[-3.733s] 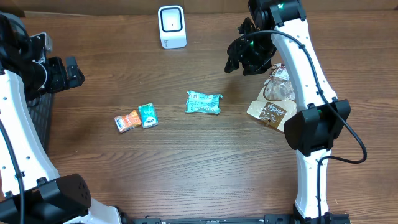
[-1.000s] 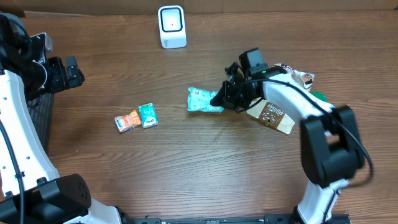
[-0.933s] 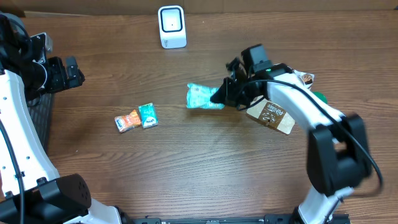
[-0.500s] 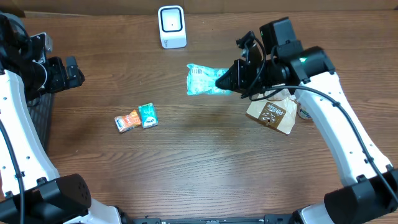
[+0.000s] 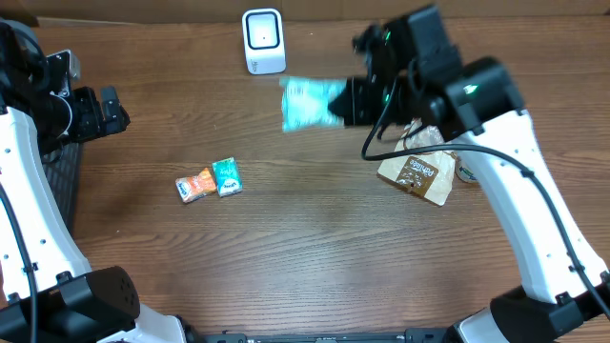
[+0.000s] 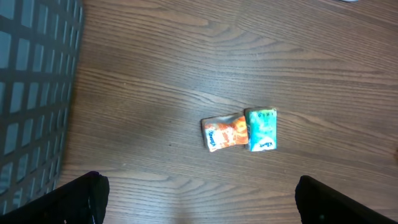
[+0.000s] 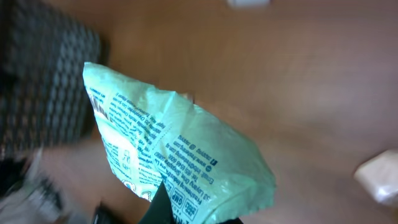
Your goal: Scan the item barcode
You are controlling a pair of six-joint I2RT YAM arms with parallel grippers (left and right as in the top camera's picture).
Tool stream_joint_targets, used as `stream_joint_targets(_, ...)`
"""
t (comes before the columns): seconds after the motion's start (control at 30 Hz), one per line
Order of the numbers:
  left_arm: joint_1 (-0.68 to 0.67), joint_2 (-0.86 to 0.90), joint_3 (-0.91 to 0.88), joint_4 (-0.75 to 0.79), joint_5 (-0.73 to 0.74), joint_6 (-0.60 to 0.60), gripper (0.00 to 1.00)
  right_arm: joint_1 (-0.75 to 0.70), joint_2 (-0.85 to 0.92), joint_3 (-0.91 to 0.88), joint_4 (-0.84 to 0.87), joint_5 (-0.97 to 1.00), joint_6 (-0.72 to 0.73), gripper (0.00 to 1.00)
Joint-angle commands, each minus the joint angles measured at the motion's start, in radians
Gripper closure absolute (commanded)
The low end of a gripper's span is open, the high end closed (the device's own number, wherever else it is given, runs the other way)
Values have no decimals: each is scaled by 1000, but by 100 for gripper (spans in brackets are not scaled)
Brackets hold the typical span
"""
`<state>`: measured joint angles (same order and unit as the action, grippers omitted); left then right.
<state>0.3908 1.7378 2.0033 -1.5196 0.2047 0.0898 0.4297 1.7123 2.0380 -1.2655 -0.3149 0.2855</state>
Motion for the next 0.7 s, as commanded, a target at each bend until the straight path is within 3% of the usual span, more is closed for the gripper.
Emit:
stream_joint_targets(0.0,2,1,2,3,1,19,0,-3,76,212,-12,169,-53,96)
stream_joint_targets(0.1,2,1,2,3,2,19,0,18,150,315,25,339,-159,96)
stream_joint_targets(0.33,2,1,2,2,1,19,0,111,295,315,296,782,-409,96)
stream_joint_targets(0.67,2,1,2,2,2,19,1,133,546,312,744,874,-900,96)
